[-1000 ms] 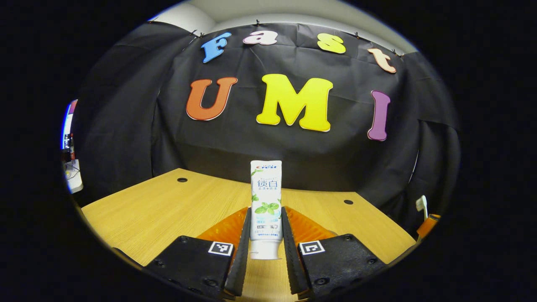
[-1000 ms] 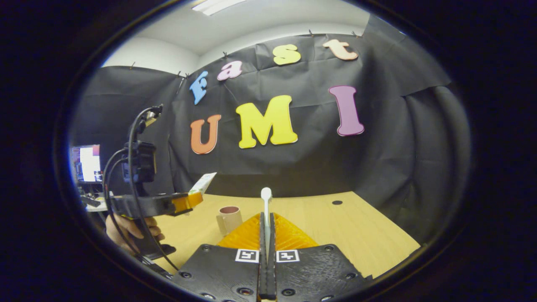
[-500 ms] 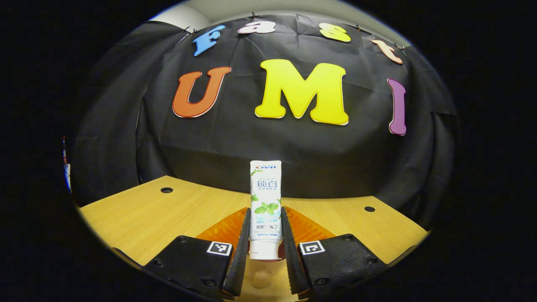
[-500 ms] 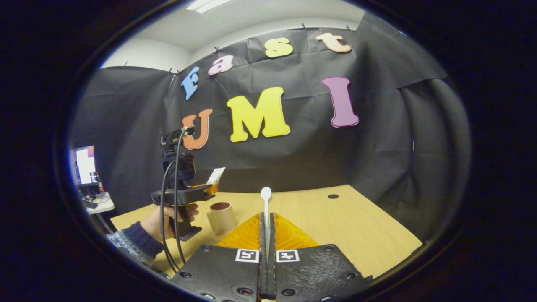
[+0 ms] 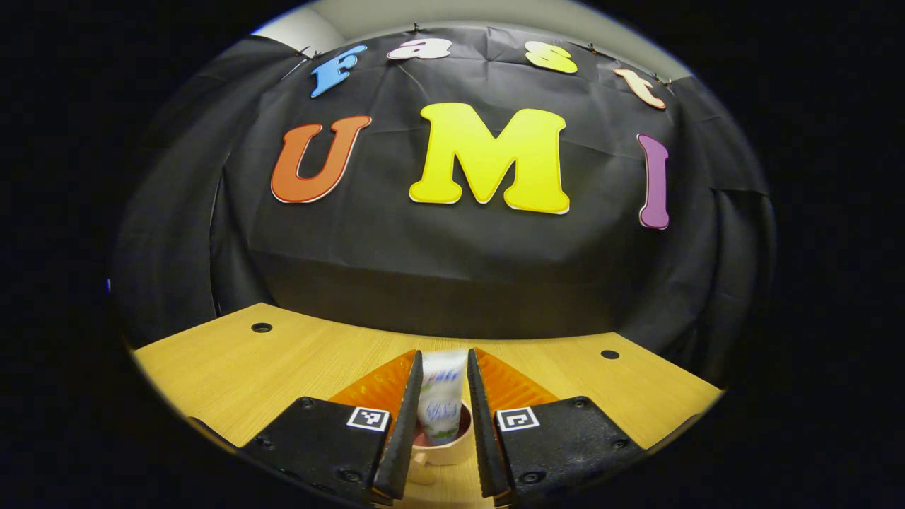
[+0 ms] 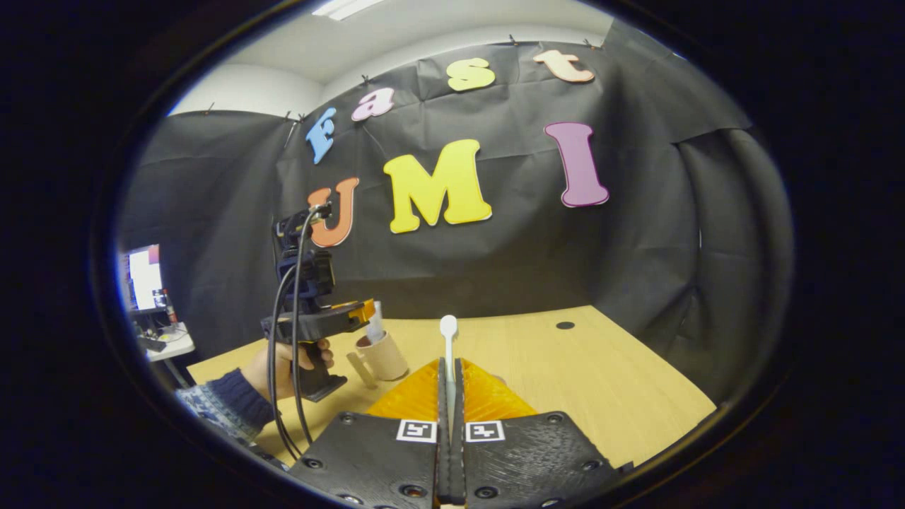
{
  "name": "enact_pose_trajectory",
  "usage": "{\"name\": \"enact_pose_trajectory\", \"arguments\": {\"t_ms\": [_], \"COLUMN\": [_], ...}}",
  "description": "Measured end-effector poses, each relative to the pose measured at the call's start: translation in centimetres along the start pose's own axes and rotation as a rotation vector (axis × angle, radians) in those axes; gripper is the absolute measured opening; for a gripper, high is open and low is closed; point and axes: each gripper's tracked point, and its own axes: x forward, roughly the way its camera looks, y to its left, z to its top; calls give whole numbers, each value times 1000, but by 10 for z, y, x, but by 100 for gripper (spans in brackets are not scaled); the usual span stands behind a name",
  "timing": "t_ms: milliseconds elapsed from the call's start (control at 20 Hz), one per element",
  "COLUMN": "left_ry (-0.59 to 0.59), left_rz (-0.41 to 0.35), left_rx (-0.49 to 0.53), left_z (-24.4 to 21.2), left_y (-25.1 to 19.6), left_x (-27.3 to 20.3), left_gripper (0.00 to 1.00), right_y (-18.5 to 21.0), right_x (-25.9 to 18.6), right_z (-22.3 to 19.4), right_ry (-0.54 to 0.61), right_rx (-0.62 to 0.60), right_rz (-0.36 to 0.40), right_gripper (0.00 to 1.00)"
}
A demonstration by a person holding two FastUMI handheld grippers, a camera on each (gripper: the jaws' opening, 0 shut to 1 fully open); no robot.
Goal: Put the toothbrush and toothpaste on the desktop into the cup, then pick up the cup and place it on the coaster on the desktop.
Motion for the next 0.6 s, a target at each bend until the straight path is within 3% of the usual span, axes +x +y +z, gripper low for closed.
{"name": "enact_pose_trajectory", "arguments": {"t_ms": [450,500,600], "left_ry": [5,-12,-39], "left_rz": [-4,-7,-27], "left_rx": [18,21,26], "left_z": [-2,0,-3], "left_y": [2,3,2], "left_x": [-17,-21,-32], "left_gripper": [45,41,71], "right_y": [2,2,0], "right_x": [4,5,9], "right_z": [-2,-2,-1], "right_ry": [12,5,-5], "right_rx": [0,2,8], "right_rz": [9,17,16], "right_gripper": [0,0,0]}}
